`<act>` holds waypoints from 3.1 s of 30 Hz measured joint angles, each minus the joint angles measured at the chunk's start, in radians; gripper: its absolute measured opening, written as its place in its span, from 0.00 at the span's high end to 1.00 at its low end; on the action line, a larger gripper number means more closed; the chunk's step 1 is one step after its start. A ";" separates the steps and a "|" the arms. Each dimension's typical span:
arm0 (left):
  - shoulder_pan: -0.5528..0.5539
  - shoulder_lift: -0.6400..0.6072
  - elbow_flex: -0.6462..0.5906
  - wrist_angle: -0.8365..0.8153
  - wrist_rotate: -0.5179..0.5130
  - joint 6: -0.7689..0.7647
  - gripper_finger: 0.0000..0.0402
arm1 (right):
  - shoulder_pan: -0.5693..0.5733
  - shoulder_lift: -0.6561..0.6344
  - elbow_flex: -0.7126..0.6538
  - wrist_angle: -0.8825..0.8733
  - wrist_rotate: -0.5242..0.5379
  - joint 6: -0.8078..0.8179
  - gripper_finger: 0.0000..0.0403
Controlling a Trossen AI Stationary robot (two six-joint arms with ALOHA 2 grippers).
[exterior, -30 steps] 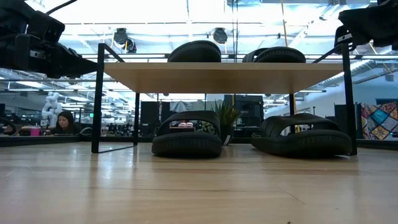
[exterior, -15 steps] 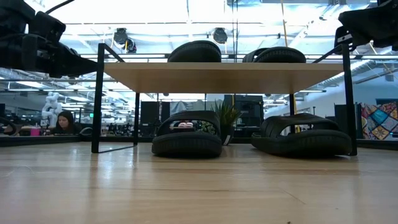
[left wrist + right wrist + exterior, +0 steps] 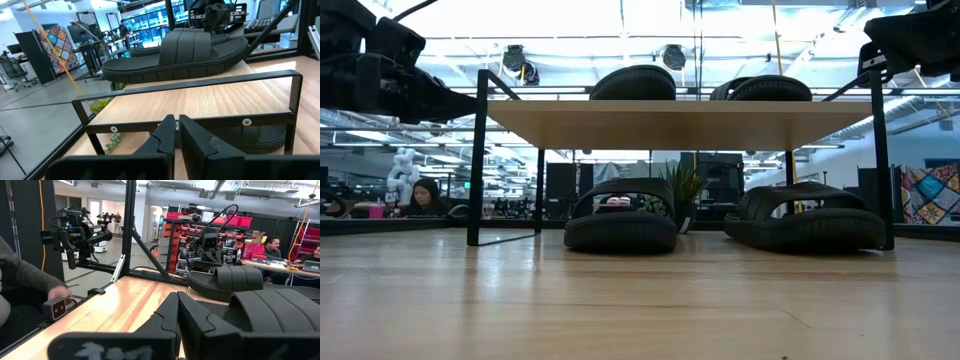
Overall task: Pick and place slides into the shelf
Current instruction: Return to Home Position
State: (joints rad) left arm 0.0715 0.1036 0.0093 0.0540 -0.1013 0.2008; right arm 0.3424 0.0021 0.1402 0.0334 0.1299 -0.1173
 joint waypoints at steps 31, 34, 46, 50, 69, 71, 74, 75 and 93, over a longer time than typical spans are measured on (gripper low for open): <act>0.000 0.000 0.000 0.001 0.002 0.004 0.92 | 0.000 0.000 0.000 0.000 0.000 0.000 1.00; 0.000 0.000 0.000 0.001 0.003 0.004 0.92 | 0.000 0.000 0.000 0.000 0.000 0.000 1.00; 0.000 0.000 0.001 0.002 0.003 0.004 0.92 | 0.000 0.000 0.000 0.000 0.000 0.000 1.00; 0.000 0.000 0.001 0.002 0.003 0.004 0.92 | 0.000 0.000 0.000 0.000 0.000 0.000 1.00; 0.000 0.000 0.001 0.002 0.003 0.004 0.92 | 0.000 0.000 0.000 0.000 0.000 0.000 1.00; 0.000 0.000 0.001 0.002 0.003 0.004 0.92 | 0.000 0.000 0.000 0.000 -0.001 0.000 1.00; 0.000 0.000 0.001 0.002 0.003 0.004 0.92 | 0.000 0.000 0.000 0.000 -0.001 0.000 1.00; 0.000 0.000 0.001 0.002 0.003 0.004 0.92 | 0.000 0.000 0.000 0.000 0.000 0.000 1.00; 0.000 0.000 0.002 0.002 0.002 0.004 0.92 | 0.000 0.000 0.000 0.000 -0.001 0.001 1.00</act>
State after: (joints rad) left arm 0.0711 0.1037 0.0109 0.0555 -0.0990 0.2047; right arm 0.3420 0.0023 0.1406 0.0334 0.1293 -0.1165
